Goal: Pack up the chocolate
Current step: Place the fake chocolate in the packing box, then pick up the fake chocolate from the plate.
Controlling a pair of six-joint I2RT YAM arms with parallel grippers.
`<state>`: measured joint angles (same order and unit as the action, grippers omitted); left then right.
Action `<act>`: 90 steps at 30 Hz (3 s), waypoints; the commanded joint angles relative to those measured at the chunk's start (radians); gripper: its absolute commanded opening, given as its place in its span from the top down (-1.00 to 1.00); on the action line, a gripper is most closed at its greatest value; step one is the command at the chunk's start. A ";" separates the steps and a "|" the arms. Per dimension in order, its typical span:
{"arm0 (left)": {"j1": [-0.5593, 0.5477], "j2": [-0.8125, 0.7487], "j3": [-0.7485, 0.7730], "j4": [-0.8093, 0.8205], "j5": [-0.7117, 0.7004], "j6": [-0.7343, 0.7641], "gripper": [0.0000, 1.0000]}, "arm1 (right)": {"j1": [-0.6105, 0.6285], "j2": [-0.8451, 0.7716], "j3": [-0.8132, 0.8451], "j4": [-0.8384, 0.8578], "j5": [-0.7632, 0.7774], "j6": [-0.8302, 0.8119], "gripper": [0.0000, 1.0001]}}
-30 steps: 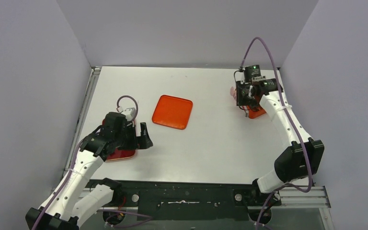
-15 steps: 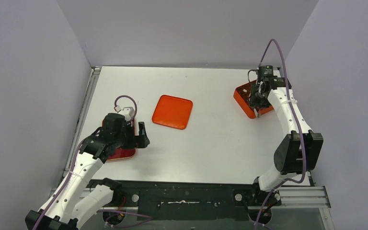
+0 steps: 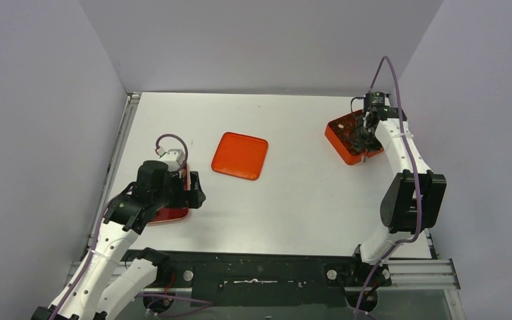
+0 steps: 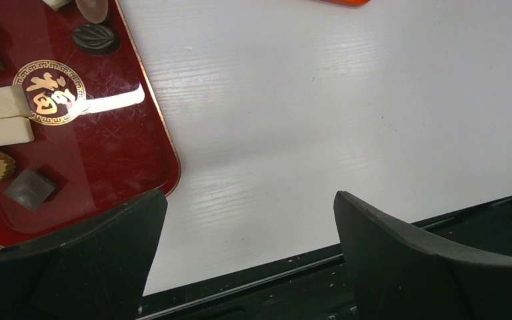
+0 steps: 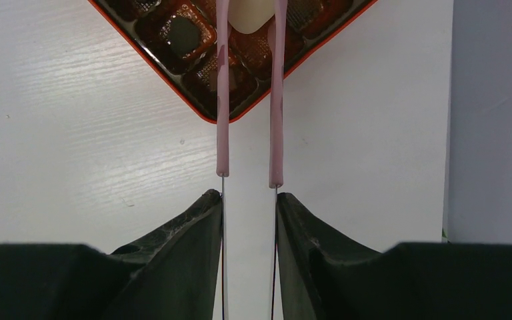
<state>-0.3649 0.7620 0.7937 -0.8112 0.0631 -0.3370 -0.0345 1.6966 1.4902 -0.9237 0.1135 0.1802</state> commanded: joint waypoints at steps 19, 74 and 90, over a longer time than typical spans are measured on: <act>0.000 -0.047 0.016 0.020 -0.098 -0.005 -0.95 | -0.005 -0.058 0.063 0.024 0.003 0.001 0.27; 0.001 -0.234 0.576 -0.302 -0.510 -0.124 -0.83 | 1.161 0.304 0.397 0.299 -0.072 -0.030 0.29; 0.001 -0.298 0.582 -0.322 -0.528 -0.147 -0.82 | 1.171 0.567 0.713 0.152 -0.079 -0.115 0.24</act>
<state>-0.3649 0.4820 1.3724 -1.1442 -0.4465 -0.4664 1.1385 2.2597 2.1284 -0.7650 0.0399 0.0929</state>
